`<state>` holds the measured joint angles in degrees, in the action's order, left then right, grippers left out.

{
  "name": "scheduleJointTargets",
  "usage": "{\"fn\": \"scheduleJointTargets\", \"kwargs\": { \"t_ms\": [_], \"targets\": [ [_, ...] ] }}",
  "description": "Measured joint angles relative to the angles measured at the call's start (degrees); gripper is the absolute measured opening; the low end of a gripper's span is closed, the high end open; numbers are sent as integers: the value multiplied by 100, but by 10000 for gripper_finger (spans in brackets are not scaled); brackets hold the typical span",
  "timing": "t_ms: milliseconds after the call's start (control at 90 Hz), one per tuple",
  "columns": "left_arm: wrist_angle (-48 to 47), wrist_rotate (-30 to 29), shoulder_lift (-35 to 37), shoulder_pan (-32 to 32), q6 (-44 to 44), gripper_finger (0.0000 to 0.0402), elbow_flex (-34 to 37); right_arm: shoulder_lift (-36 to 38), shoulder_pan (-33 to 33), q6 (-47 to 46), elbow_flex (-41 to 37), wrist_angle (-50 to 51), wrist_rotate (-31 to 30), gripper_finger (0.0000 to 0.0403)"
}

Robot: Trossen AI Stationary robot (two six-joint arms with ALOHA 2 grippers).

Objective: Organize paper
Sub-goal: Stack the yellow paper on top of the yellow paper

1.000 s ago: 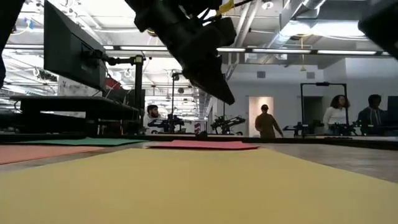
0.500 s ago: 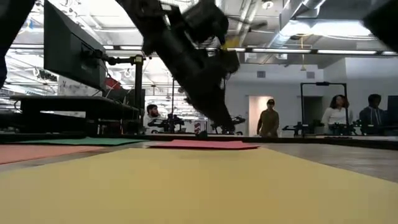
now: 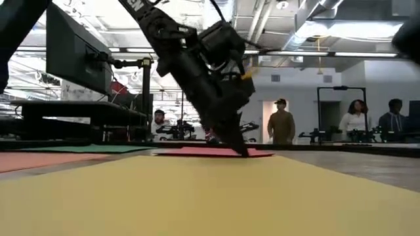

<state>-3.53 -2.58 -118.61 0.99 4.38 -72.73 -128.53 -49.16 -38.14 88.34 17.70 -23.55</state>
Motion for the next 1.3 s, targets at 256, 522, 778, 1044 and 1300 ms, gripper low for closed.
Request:
{"fn": "scheduleJointTargets", "kwargs": {
  "t_ms": [256, 522, 778, 1044, 1300],
  "targets": [
    [-95, -13, -37, 1, 125, 0, -7, -140, -2, -170, 17, 23, 21, 0],
    [-230, 96, -38, -3, 105, 0, -9, -156, 65, -346, 26, 403, -6, 0],
    [-287, 189, -39, -4, 103, 0, -13, -151, 165, -357, 20, 629, -16, 0],
    [-319, 245, -39, -13, 85, 0, -7, -144, 237, -381, 15, 780, -70, 0],
    [-330, 328, -44, -22, 83, 0, -2, -142, 274, -386, 15, 903, -88, 0]
  ]
}}
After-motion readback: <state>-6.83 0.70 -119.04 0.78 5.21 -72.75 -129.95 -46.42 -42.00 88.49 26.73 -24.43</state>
